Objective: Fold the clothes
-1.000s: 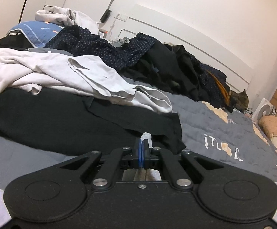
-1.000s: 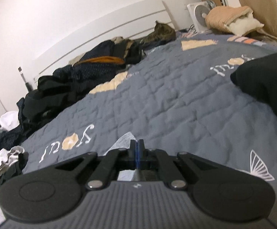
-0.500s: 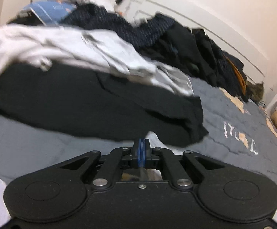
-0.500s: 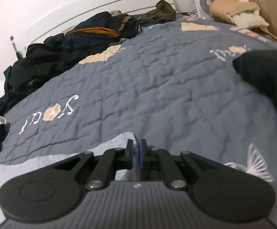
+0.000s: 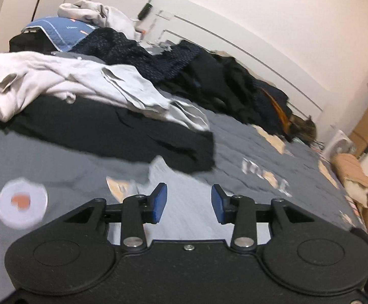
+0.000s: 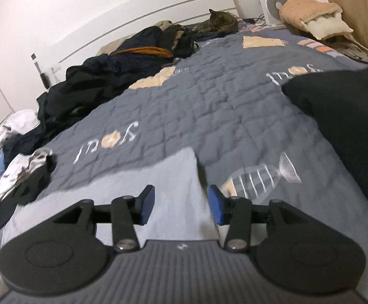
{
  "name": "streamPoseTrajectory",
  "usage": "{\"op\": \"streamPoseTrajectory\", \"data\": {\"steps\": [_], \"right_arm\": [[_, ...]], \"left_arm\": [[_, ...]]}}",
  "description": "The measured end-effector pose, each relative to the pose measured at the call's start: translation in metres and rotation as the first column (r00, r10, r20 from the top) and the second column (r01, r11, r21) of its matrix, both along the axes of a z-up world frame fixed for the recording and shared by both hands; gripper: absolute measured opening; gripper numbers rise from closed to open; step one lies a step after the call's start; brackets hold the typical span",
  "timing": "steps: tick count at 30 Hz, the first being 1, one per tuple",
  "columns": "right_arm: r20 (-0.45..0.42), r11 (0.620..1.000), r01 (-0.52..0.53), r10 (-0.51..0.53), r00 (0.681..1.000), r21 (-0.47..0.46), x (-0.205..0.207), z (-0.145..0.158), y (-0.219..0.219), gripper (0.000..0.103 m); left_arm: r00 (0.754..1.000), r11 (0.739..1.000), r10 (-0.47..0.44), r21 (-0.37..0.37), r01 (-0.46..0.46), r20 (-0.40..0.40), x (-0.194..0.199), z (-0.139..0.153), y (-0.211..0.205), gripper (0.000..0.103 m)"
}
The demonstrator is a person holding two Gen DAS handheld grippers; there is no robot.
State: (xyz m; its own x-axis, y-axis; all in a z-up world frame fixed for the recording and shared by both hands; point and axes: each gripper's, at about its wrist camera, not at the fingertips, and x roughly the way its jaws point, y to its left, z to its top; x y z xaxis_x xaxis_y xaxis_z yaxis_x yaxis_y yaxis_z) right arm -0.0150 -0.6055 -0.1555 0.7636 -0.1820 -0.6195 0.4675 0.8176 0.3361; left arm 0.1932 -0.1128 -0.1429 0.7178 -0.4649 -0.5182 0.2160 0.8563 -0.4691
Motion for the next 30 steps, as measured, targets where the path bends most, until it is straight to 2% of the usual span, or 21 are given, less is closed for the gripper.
{"op": "streamPoseTrajectory", "data": {"steps": [3, 6, 8, 12, 15, 18, 21, 25, 30], "right_arm": [[-0.020, 0.999, 0.012, -0.011, 1.000, 0.043, -0.027, -0.007, 0.010, 0.046], [-0.022, 0.991, 0.075, -0.073, 0.997, 0.114, -0.056, -0.015, 0.019, 0.046], [-0.022, 0.976, 0.132, -0.130, 0.991, 0.171, -0.074, -0.019, 0.028, 0.047], [0.011, 0.951, 0.140, -0.149, 0.989, 0.277, -0.100, -0.023, 0.045, 0.047], [0.026, 0.910, 0.175, -0.199, 0.980, 0.375, -0.120, -0.032, 0.056, 0.049], [-0.002, 0.850, 0.217, -0.246, 0.969, 0.481, -0.131, -0.048, 0.059, 0.049], [-0.034, 0.850, 0.243, -0.257, 0.966, 0.468, -0.132, -0.053, 0.062, 0.049], [-0.050, 0.869, 0.258, -0.262, 0.964, 0.422, -0.131, -0.055, 0.060, 0.050], [-0.104, 0.858, 0.305, -0.288, 0.952, 0.414, -0.125, -0.069, 0.051, 0.050]], "left_arm": [[1.000, 0.999, -0.025, -0.028, 0.024, -0.013, -0.033, 0.003, 0.000, 0.039], [0.999, 0.999, -0.024, -0.050, 0.022, -0.030, -0.062, 0.001, 0.005, 0.039], [0.999, 0.998, -0.016, -0.069, 0.013, -0.036, -0.077, 0.001, 0.011, 0.039], [0.999, 0.996, -0.003, -0.093, -0.001, -0.047, -0.107, -0.001, 0.021, 0.042], [0.999, 0.998, 0.014, -0.067, -0.017, -0.047, -0.122, -0.001, 0.026, 0.043], [0.998, 0.996, 0.013, -0.084, -0.018, -0.056, -0.132, -0.002, 0.031, 0.044], [0.998, 0.996, 0.015, -0.089, -0.020, -0.063, -0.140, -0.003, 0.036, 0.046], [0.998, 0.999, -0.018, -0.051, 0.015, -0.067, -0.149, -0.006, 0.035, 0.046], [0.996, 0.998, -0.037, -0.049, 0.033, -0.080, -0.153, -0.010, 0.034, 0.046]]}}
